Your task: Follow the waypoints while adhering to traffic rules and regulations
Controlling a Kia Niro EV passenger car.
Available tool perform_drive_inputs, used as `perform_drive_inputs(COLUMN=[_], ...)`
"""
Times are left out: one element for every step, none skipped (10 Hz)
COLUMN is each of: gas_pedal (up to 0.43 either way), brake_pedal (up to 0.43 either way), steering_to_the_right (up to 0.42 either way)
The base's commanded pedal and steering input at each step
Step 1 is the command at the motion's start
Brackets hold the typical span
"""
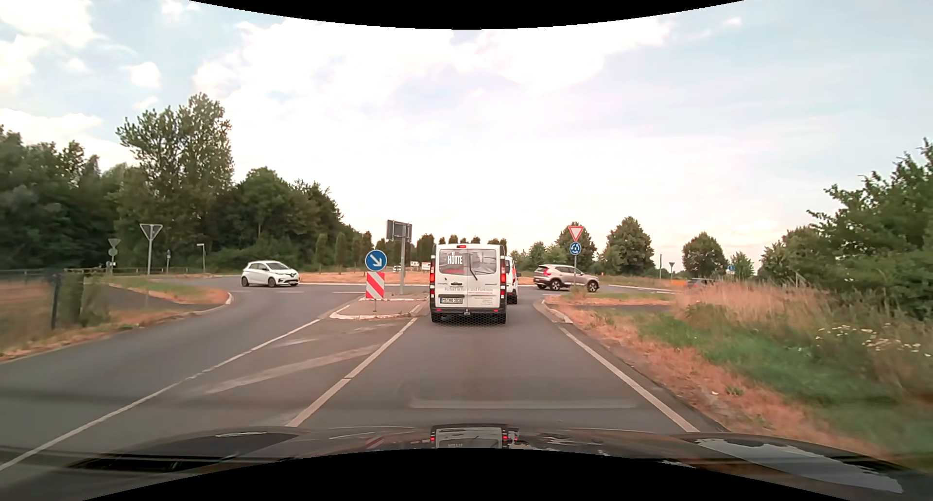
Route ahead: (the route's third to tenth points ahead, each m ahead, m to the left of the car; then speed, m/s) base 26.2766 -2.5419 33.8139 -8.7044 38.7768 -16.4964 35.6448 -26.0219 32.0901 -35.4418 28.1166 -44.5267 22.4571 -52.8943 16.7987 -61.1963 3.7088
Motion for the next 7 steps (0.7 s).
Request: perform_drive_inputs(gas_pedal=[0.0, 0.0, 0.0, 0.0, 0.0, 0.0, 0.0], brake_pedal=[0.0, 0.0, 0.0, 0.049, 0.11, 0.177, 0.213], steering_to_the_right=[-0.008, -0.008, -0.008, -0.008, -0.008, -0.008, -0.008])
